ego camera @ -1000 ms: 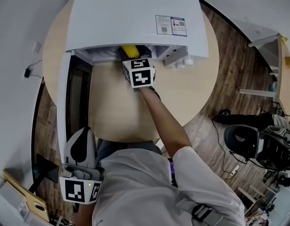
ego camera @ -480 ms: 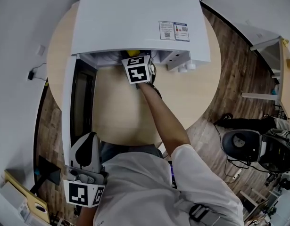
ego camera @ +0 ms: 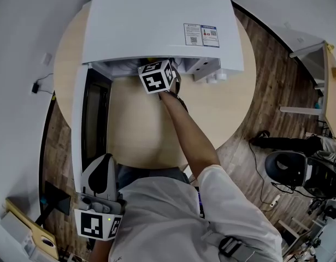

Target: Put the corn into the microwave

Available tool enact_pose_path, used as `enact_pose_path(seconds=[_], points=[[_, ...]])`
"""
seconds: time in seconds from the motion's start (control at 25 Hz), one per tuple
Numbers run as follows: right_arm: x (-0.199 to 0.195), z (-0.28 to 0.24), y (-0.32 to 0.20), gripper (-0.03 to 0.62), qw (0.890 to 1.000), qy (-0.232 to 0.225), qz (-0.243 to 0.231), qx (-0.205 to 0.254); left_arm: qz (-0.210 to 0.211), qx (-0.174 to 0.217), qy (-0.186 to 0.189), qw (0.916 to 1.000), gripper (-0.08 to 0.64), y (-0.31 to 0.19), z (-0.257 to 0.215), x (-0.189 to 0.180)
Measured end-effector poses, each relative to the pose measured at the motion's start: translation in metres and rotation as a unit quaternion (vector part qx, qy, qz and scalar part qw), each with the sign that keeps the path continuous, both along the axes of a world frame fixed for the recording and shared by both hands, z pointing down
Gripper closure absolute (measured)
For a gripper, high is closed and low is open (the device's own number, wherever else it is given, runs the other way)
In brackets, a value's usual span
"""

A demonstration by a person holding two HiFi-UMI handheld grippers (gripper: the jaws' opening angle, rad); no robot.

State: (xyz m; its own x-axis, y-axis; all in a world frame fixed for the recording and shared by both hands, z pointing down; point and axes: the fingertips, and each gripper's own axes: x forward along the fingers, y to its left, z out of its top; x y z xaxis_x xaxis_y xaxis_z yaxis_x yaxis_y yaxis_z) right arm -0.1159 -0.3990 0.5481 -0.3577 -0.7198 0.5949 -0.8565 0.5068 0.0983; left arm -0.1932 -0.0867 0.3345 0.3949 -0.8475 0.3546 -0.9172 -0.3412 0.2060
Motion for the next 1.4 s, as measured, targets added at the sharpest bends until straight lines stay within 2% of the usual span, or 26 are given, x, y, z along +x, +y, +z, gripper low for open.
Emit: enact_pose_path(seconds=[0.24,0.72,1.0,1.4], points=[[0.0,0.002,-0.001,0.327,1.0,0.005,-0.002,-0.005,-0.001,0.0,0.003,1.0,0.568,-0.003,0.001,0.001],[0.0,0.0,0.0,0.327,1.0,0.012,-0.003,0.016,-0.003,0.002,0.004,1.0,0.568,-0.002,0.0,0.007],[0.002,-0.001,0.007,0.233,1.0,-0.009,-0.018,0.004,-0.002,0.006,0.006,1.0,0.568,0.0,-0.003,0.012],[0.011,-0.013,0.02,0.224,0.999,-0.03,-0.002,0.01,0.003,0.015,0.004,0.9999,0.568,0.005,-0.008,0.021]])
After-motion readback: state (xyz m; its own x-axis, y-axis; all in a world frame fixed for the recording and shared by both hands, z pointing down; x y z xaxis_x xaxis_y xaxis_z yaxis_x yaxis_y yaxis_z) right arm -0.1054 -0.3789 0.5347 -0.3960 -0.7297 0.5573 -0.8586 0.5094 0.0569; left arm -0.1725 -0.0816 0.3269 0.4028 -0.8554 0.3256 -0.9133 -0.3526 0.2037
